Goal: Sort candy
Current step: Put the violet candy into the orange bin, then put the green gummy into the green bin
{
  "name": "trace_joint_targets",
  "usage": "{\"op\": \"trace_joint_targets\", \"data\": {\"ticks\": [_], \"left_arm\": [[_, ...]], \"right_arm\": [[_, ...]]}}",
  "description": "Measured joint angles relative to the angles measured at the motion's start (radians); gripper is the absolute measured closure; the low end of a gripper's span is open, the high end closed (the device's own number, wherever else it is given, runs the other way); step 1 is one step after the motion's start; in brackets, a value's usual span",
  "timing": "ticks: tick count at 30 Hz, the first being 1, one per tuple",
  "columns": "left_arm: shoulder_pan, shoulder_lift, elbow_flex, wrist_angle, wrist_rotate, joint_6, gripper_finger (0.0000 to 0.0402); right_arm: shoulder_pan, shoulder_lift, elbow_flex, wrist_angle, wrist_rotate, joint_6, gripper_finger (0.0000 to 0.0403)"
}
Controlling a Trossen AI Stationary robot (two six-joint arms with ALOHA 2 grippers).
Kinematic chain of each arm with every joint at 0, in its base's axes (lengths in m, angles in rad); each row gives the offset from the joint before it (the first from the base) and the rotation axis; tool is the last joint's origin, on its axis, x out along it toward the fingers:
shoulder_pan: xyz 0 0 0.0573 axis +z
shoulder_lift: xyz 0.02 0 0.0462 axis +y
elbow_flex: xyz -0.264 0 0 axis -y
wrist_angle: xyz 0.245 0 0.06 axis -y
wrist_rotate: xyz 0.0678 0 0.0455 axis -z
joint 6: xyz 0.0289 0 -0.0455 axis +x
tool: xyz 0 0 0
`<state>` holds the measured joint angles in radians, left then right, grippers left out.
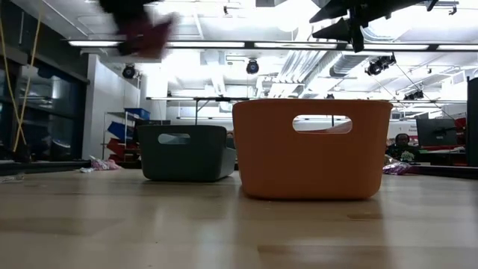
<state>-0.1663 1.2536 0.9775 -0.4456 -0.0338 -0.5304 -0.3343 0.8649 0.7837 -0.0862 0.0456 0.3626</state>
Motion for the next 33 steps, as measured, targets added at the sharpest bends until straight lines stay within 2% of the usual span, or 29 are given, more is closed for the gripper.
{"op": "trace_joint_targets", "data": {"ticks": [3,6,9,14,19,22,25,28,31,33], "left_arm": [[0.1,0.1,0.038,0.113,0.075,0.152,0.0399],[0.168,0.223,0.101,0.12,0.196,0.232,0.0389],[0.188,0.346,0.174,0.123,0.279,0.31,0.0369],[0.177,0.492,0.33,0.128,0.305,0.485,0.032],[0.194,0.536,0.435,0.047,0.305,0.565,0.0259],[0.203,0.514,0.446,-0.071,0.298,0.491,0.0227],[0.2,0.477,0.446,-0.293,0.283,0.389,0.0205],[0.16,0.44,0.416,-0.557,0.182,0.278,0.0198],[0.078,0.382,0.319,-0.714,0.07,0.068,0.0199],[0.013,0.327,0.23,-0.755,0.055,-0.109,0.02]], "right_arm": [[0.0,0.0,0.0,0.022,0.0,0.009,0.0226],[0.0,0.0,0.0,0.046,0.0,0.013,0.0226],[0.0,0.0,0.0,0.065,0.009,-0.002,0.0226],[0.0,0.0,0.0,0.092,0.03,0.003,0.0226],[0.0,0.0,0.0,0.1,0.029,0.002,0.0226],[0.0,0.0,0.0,0.099,0.028,-0.001,0.0226],[0.0,0.0,0.0,0.092,0.021,-0.006,0.0226],[0.0,0.0,0.0,0.078,0.021,-0.016,0.0226],[0.0,0.0,0.0,0.056,0.015,-0.015,0.0226],[0.0,0.0,0.0,0.04,0.013,-0.023,0.0226]]}}
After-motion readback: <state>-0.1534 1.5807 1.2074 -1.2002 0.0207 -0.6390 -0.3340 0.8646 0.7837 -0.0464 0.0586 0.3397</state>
